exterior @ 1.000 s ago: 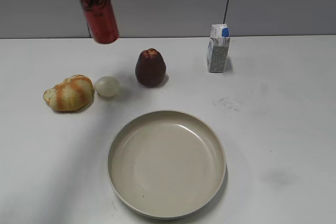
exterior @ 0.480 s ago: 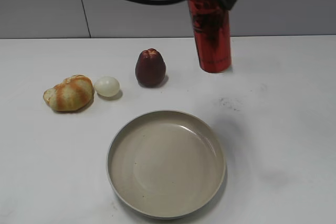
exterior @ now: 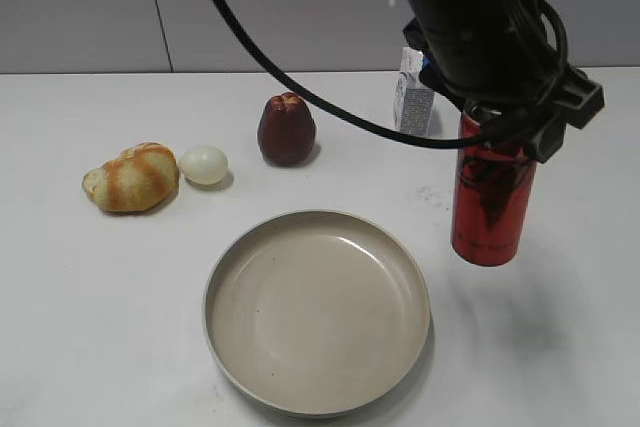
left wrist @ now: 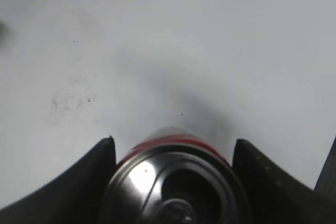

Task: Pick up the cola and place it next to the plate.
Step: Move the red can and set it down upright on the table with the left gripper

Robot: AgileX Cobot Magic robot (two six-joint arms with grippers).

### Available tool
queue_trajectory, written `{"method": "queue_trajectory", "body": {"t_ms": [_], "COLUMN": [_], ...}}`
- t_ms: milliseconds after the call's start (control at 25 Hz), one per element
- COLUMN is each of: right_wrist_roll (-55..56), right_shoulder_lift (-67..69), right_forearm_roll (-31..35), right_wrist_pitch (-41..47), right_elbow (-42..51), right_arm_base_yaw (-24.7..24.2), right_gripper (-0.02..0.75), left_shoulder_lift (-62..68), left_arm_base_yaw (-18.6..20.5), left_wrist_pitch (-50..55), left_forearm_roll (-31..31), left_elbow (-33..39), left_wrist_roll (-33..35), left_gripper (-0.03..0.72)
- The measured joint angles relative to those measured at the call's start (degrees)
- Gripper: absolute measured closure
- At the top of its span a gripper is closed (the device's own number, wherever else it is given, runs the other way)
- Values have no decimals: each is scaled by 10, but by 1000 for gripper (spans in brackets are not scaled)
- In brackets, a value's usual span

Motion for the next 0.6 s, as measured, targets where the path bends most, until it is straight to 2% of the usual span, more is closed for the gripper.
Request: {"method": "queue_trajectory", "body": {"t_ms": [240, 600], "right_wrist_roll": [0, 0], "right_shoulder_lift": [0, 0], "right_forearm_roll": [0, 0], "right_wrist_pitch": [0, 0], "right_elbow": [0, 0], "right_arm_base_yaw": [0, 0], "right_gripper": [204, 204], "left_shoulder_lift": [17, 17], "left_arm_base_yaw": [-7, -7], "left_wrist_pitch": [-1, -57], "left_forearm_roll": [12, 31], "left_elbow": [4, 85], "left_wrist_roll": [0, 0], "left_gripper": [181, 181]}}
